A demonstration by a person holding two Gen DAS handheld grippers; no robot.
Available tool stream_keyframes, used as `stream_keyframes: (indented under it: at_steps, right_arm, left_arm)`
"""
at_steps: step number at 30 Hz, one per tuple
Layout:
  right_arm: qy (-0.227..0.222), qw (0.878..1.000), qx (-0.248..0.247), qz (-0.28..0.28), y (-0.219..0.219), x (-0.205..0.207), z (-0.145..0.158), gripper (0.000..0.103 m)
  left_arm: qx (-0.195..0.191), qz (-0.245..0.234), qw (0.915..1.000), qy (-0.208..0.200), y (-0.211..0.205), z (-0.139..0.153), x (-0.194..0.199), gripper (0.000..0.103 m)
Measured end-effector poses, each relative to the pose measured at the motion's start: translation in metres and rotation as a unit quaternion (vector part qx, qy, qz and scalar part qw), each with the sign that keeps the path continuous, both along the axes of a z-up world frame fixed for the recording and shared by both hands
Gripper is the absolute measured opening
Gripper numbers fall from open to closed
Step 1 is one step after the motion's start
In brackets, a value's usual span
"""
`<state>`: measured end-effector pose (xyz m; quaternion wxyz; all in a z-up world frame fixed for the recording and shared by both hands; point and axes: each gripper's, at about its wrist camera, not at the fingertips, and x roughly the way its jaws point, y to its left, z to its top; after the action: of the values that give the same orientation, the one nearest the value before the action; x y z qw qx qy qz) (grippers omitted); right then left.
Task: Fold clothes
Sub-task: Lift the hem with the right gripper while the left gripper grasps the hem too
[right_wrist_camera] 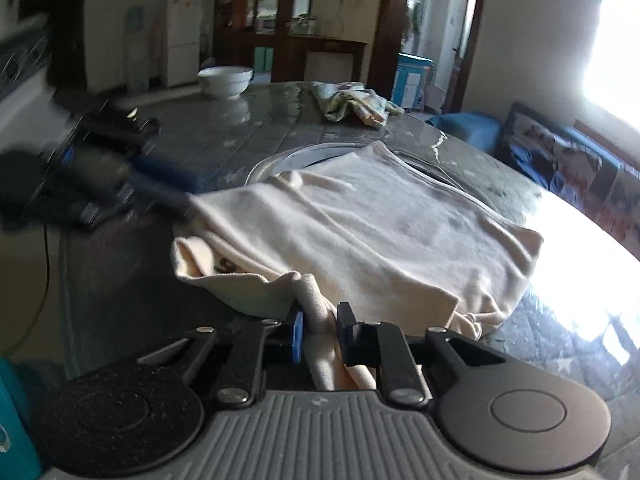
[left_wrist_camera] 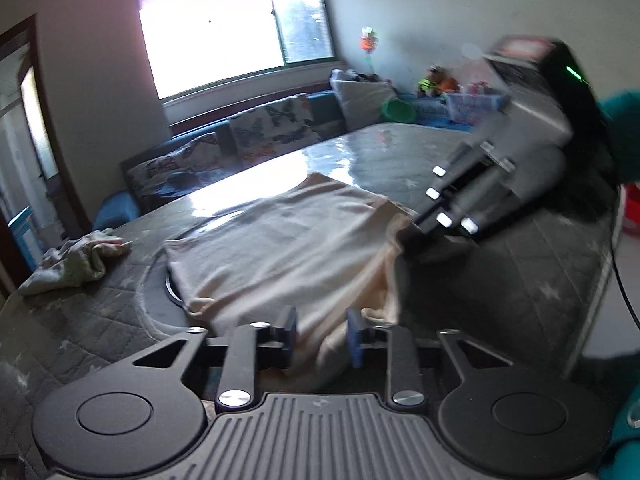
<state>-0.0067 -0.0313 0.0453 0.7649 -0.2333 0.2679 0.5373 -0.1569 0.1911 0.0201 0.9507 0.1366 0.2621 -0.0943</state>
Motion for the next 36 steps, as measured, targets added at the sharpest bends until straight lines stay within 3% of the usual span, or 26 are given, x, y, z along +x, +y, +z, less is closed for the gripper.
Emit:
stream_keyframes:
  at_steps: [2, 6, 10, 12, 13, 14, 16, 20, 22, 26, 29, 31, 34, 36]
  right_arm:
    - [0.012, 1.000, 0.007, -0.006, 0.000, 0.005, 0.002, 0.014]
    - [0.019, 1.000, 0.011, -0.012, 0.000, 0.007, 0.004, 0.014]
    - [0.011, 1.000, 0.009, -0.011, 0.000, 0.006, 0.005, 0.014]
    - [0.009, 1.000, 0.008, -0.008, 0.000, 0.004, 0.005, 0.014]
    - [0.007, 1.000, 0.008, -0.006, 0.000, 0.003, 0.005, 0.014]
    - [0.004, 1.000, 0.007, -0.005, 0.000, 0.002, 0.005, 0.014]
    - [0.000, 1.000, 0.006, -0.002, -0.001, 0.000, 0.004, 0.016]
    - [-0.032, 0.999, -0.005, 0.023, -0.003, -0.012, 0.001, 0.026]
    - [-0.050, 0.998, -0.010, 0.032, -0.004, -0.019, -0.002, 0.042]
    - [-0.100, 0.994, -0.022, 0.038, 0.000, -0.028, -0.013, 0.046]
    - [-0.105, 0.993, -0.029, 0.036, 0.005, -0.027, -0.020, 0.042]
    - [-0.098, 0.994, -0.029, 0.032, 0.008, -0.025, -0.022, 0.023]
    - [-0.060, 0.998, -0.015, 0.020, 0.007, -0.016, -0.016, 0.018]
    - [-0.024, 1.000, -0.002, 0.008, 0.005, -0.005, -0.010, 0.017]
  left_arm:
    - [0.014, -0.010, 0.9999, -0.002, -0.007, -0.004, -0.002, 0.051]
    - [0.033, -0.034, 0.9989, -0.006, -0.020, -0.011, 0.001, 0.051]
    - [0.062, -0.030, 0.9974, -0.020, -0.027, -0.017, 0.008, 0.052]
    - [0.074, -0.024, 0.9967, -0.022, -0.028, -0.020, 0.014, 0.043]
    - [0.076, -0.021, 0.9966, -0.023, -0.029, -0.022, 0.017, 0.027]
    - [0.075, -0.019, 0.9968, -0.020, -0.029, -0.022, 0.019, 0.020]
    - [0.069, -0.013, 0.9971, -0.027, -0.028, -0.020, 0.022, 0.015]
    - [0.051, 0.002, 0.9981, -0.035, -0.022, -0.009, 0.027, 0.014]
    - [0.045, 0.005, 0.9983, -0.036, -0.020, -0.006, 0.029, 0.013]
    - [0.037, 0.004, 0.9987, -0.036, -0.018, -0.002, 0.031, 0.014]
    - [0.037, 0.004, 0.9988, -0.033, -0.019, -0.005, 0.030, 0.015]
    - [0.037, 0.004, 0.9988, -0.031, -0.019, -0.007, 0.028, 0.017]
    - [0.048, 0.003, 0.9985, -0.027, -0.020, -0.014, 0.021, 0.026]
    - [0.052, 0.003, 0.9983, -0.026, -0.020, -0.017, 0.016, 0.027]
